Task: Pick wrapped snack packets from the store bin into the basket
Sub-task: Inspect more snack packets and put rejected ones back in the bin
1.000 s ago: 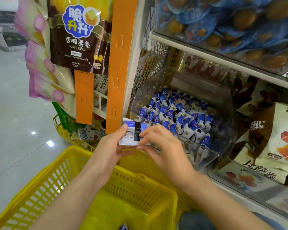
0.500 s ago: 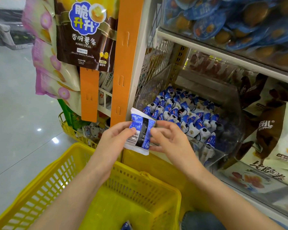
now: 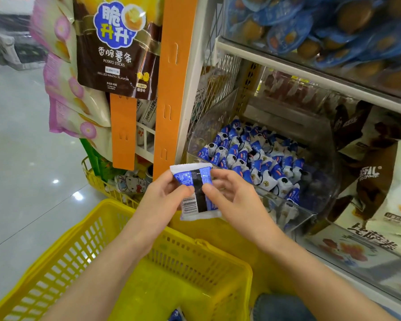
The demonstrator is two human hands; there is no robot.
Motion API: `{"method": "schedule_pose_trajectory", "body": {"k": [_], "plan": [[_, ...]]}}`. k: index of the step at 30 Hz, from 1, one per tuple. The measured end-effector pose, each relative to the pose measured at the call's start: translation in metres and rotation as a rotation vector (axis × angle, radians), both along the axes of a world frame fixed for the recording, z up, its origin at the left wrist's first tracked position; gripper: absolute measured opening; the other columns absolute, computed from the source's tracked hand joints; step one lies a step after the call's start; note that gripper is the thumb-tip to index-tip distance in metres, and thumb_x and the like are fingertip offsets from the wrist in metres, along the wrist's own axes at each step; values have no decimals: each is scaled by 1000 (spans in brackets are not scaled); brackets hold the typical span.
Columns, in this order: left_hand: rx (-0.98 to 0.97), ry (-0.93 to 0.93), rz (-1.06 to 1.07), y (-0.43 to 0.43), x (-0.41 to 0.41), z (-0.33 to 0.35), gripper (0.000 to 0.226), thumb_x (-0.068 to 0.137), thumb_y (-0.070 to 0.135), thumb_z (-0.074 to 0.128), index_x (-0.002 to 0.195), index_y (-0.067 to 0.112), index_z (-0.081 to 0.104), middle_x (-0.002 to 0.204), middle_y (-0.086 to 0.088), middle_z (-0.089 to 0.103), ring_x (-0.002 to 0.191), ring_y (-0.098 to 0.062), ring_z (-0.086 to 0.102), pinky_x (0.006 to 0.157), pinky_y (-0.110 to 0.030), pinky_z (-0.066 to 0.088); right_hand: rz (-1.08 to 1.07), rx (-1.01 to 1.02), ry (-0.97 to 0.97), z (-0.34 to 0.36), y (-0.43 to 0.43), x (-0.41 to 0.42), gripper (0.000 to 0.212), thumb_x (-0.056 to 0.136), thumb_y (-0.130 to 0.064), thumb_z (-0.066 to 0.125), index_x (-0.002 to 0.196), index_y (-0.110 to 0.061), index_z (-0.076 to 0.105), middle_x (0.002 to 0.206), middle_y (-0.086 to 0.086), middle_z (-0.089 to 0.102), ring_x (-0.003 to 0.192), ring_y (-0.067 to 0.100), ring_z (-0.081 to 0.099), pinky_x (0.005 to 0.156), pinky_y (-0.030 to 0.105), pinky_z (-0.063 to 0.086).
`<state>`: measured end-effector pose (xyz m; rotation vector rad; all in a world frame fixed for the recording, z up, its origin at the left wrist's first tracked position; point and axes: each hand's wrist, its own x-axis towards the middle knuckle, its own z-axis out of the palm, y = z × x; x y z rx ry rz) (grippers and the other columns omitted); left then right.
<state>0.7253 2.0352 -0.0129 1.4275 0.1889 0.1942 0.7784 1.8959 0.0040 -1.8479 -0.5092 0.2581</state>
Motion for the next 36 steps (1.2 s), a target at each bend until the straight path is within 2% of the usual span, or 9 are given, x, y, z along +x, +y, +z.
{"method": "schedule_pose_trajectory", "body": {"k": [2,4,7,11,17,22,25,29,36], "plan": [[40,-30,-48,2,0,2,30,89,6,55,103,31,63,96,12,72,91,-6,68,74,-22,56,22,21,80,1,0,2,8,91,-22,54,98,-24,58,93,0,69,84,7,66,78,25,55],[132,-77,-18,2,0,2,31,87,3,58,103,29,61,95,9,71,89,-4,67,71,-17,53,26,49,161,1,-1,4,11,93,-20,52,91,-14,61,95,15,68,84,19,65,75,36,56],[462,-135,199,2,0,-3,35,82,5,66,111,22,56,106,6,62,94,-5,61,78,-22,51,-16,113,237,-2,0,2,9,92,-17,54,85,-11,54,94,21,62,73,18,64,57,28,57],[758,-199,206,-2,-5,-8,27,82,24,64,108,27,59,102,19,55,99,7,51,81,-7,41,-13,130,223,-12,2,-4,9,91,-20,54,90,-15,47,92,10,61,75,11,67,60,28,57],[730,-161,185,1,-2,-12,22,79,17,71,99,25,64,95,18,60,88,3,59,75,-9,47,25,60,133,-15,3,-8,13,91,-22,55,90,-15,43,81,-4,63,74,10,68,60,27,57],[793,-188,161,1,-5,-11,19,85,14,64,102,21,68,94,13,64,85,3,61,73,-15,51,11,15,97,-17,2,-11,16,89,-23,57,93,-19,43,99,5,63,81,14,69,65,30,58],[871,-214,181,-2,-10,-12,18,89,17,58,105,20,66,93,15,61,83,4,59,73,-11,47,7,28,119,-20,4,-15,30,87,-23,61,110,-22,42,110,0,59,87,9,68,71,33,59],[949,-239,223,-2,-13,-11,16,90,17,57,103,17,66,91,11,65,76,-2,60,69,-9,45,61,14,83,-23,7,-16,22,90,-20,58,107,-29,48,103,0,65,84,9,68,68,27,58],[747,-210,328,0,-7,-9,15,88,10,60,90,21,70,72,17,64,70,7,62,57,-1,42,46,-40,-18,-22,12,-14,24,91,-18,56,113,-25,48,100,2,66,86,17,68,78,43,56]]}}
